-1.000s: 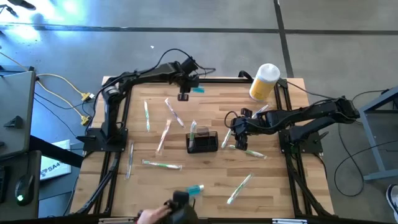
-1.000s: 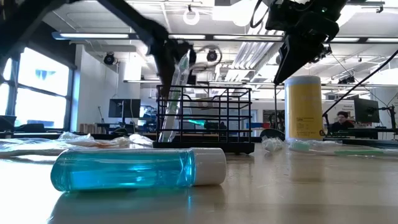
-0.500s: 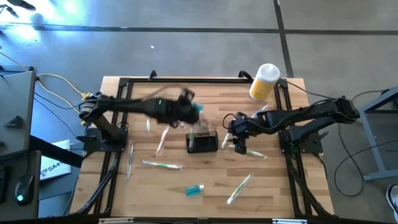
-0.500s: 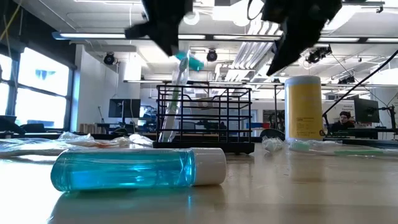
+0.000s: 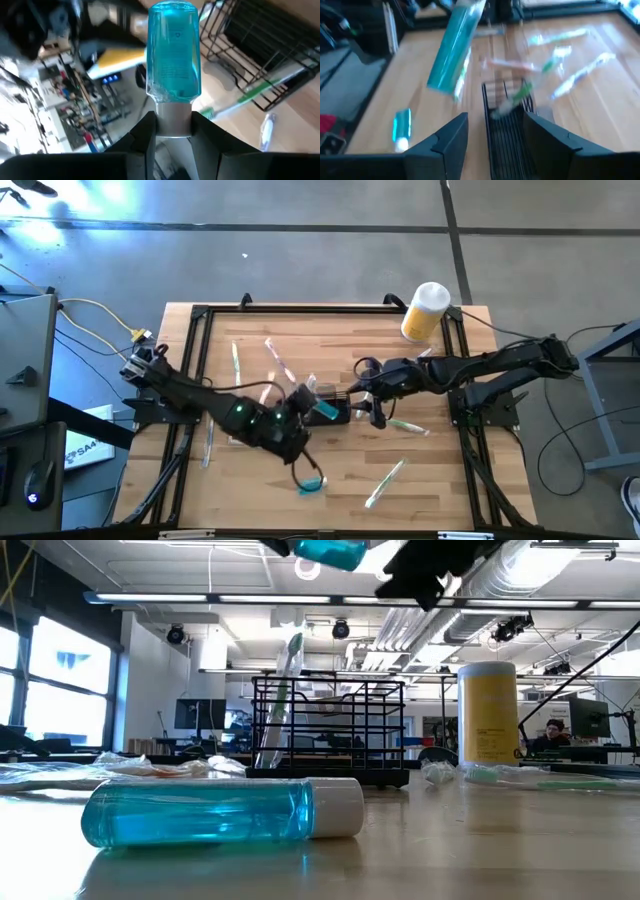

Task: Pick & Place toothbrushing station
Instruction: Put the top blue mouthwash into the black mesh organizer

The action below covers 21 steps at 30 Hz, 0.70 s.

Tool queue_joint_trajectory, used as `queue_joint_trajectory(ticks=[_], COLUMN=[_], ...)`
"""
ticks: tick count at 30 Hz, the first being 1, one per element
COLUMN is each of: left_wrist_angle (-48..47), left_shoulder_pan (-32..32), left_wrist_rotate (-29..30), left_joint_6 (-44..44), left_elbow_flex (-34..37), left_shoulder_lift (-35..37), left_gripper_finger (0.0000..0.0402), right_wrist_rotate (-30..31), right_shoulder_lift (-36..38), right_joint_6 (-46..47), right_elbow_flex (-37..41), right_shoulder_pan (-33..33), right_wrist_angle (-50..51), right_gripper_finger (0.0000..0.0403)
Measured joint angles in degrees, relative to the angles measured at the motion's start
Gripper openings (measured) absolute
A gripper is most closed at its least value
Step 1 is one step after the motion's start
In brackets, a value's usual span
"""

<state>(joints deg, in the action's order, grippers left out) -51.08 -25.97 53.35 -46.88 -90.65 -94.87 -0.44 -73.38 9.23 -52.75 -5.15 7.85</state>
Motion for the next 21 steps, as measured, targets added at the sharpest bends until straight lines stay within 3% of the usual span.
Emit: queue_joint_trajectory(ticks=[9, 15, 21], left_wrist_angle=[1.67, 2.42, 5.01], left_shoulder_pan=[-0.28, -0.25, 0.49], left_wrist_rotate=[-1.69, -1.97, -1.31], left_joint_6=[-1.37, -3.72, -7.51], left_elbow_flex=[0.0, 0.01, 0.01], left_shoulder_lift=[0.0, -1.15, -2.85], left_gripper_finger=[0.0084, 0.0084, 0.0084], right_wrist_rotate=[-9.16, -9.14, -11.03], right_shoulder_lift=[0.0, -0.74, -1.03], right_joint_6=[2.14, 2.89, 7.08], right_elbow_flex=[0.0, 0.0, -0.04], right_shoulder_pan=[0.04, 0.07, 0.04], right_wrist_angle=[-5.62, -8.13, -11.15], right_gripper_finger=[0.0223, 0.0267, 0.028])
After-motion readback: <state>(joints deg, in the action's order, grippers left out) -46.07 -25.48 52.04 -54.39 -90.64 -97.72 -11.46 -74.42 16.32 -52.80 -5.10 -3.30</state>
